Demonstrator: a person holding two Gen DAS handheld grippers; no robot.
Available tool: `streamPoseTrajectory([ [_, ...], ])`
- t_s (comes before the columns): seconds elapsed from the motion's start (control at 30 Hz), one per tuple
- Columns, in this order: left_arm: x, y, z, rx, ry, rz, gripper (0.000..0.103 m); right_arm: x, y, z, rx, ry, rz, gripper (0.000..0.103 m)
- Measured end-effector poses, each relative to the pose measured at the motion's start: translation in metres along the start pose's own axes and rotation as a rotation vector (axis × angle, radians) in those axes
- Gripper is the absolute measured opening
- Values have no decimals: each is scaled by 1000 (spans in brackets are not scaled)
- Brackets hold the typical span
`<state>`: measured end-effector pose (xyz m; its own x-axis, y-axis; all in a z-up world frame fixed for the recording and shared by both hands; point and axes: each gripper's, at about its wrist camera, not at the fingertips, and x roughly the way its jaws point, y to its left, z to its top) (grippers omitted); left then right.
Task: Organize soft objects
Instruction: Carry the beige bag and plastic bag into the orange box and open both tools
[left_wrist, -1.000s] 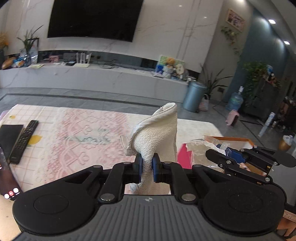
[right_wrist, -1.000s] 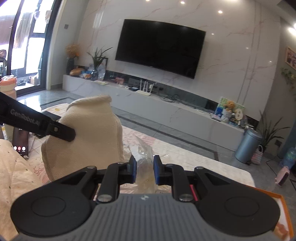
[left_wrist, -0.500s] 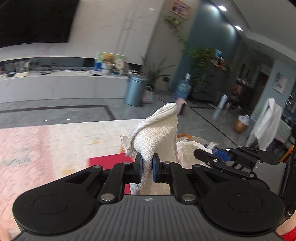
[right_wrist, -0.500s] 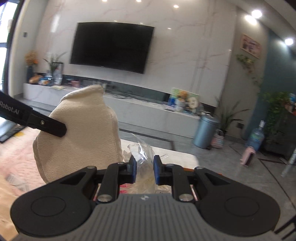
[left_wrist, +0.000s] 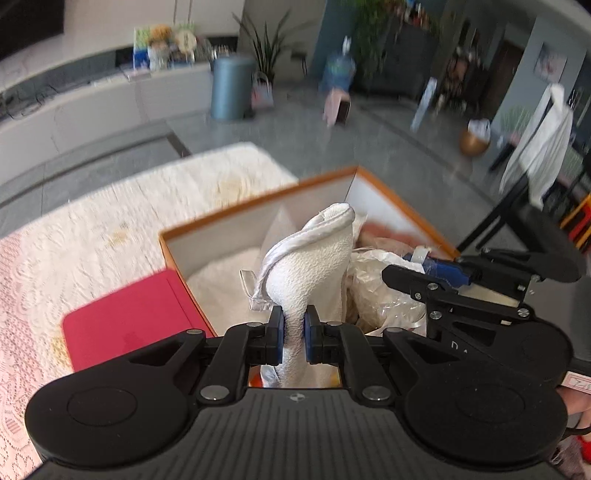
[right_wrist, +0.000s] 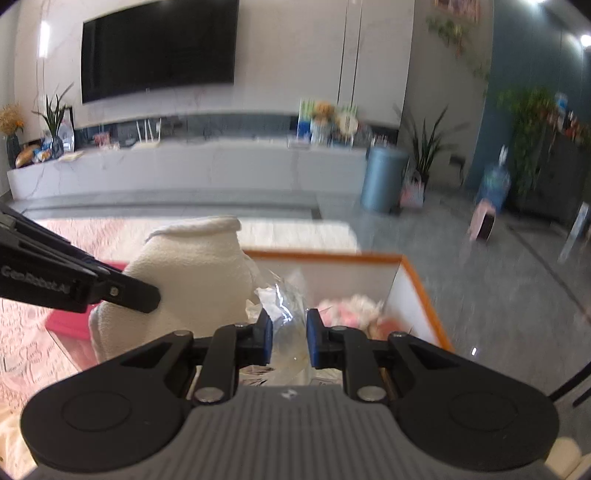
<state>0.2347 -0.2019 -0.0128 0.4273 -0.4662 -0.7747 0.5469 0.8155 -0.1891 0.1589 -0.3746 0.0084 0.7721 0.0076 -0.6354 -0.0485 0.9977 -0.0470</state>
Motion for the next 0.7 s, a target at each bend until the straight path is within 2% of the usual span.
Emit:
streamPoseTrajectory([
  [0.13, 22, -2, -5, 21, 52, 27, 11, 22, 2, -9, 3, 74, 6, 17],
  [0.2, 30, -6, -7, 44, 66, 55, 11, 28, 2, -12, -4, 81, 13, 17],
  [0.5, 54, -1, -6, 77, 141, 114, 14, 57, 9, 0, -34, 168, 79, 22],
  [0.63, 56, 0, -4, 78, 136, 117, 21, 63, 14, 1, -30, 196, 114, 24],
  [0.7, 56, 1, -2, 75, 127, 118, 21, 65, 18, -2, -46, 203, 122, 25],
])
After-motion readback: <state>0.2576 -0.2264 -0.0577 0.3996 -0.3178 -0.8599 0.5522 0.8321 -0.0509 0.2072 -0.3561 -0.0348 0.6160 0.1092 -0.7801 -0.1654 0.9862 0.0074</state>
